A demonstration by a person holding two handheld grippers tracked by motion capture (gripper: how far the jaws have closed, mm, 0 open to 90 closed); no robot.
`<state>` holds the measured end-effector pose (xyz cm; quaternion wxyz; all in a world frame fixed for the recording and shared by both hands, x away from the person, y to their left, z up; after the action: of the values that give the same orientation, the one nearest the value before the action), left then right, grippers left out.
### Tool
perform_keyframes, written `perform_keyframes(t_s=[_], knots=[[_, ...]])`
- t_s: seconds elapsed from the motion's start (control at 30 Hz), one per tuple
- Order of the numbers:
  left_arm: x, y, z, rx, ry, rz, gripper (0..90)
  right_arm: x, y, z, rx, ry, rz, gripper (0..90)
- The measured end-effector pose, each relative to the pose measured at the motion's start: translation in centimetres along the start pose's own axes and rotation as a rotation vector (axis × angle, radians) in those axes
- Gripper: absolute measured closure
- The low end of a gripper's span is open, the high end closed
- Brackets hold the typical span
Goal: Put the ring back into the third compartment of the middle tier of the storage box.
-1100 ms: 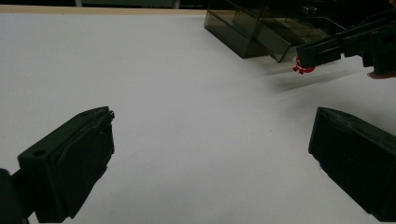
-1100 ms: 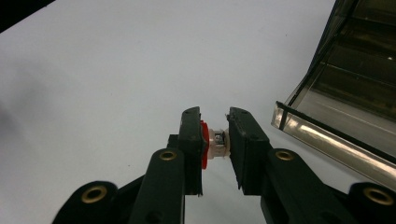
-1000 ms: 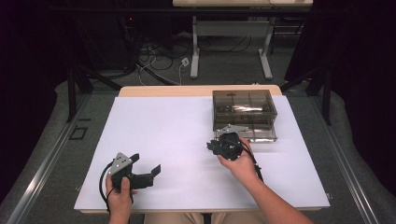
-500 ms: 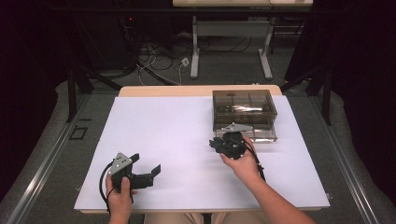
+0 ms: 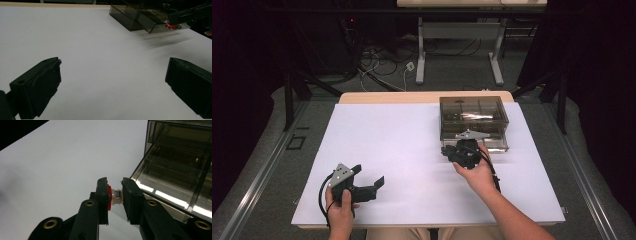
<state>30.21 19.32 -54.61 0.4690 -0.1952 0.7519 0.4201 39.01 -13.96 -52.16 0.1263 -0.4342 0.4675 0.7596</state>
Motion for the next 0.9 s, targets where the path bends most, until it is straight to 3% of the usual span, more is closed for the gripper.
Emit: perform_keyframes(t_s=[0.9], knots=[[0.0, 0.0, 0.0, -0.003, 0.001, 0.001, 0.4, -0.7, 2.2, -2.8, 0.041, -0.033, -0.027, 76.0]])
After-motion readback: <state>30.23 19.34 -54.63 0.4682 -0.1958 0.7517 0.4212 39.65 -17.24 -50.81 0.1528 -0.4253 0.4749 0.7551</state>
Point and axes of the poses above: each handheld gripper's, and its own axes: y roughly backward along the jaws, x roughly out of its underside, z roughly to its left, the point moved 3 cm from there along -y, roughly forward along the jaws, and after that the axes turned 3 degrees about z, right-handed, at the moved point
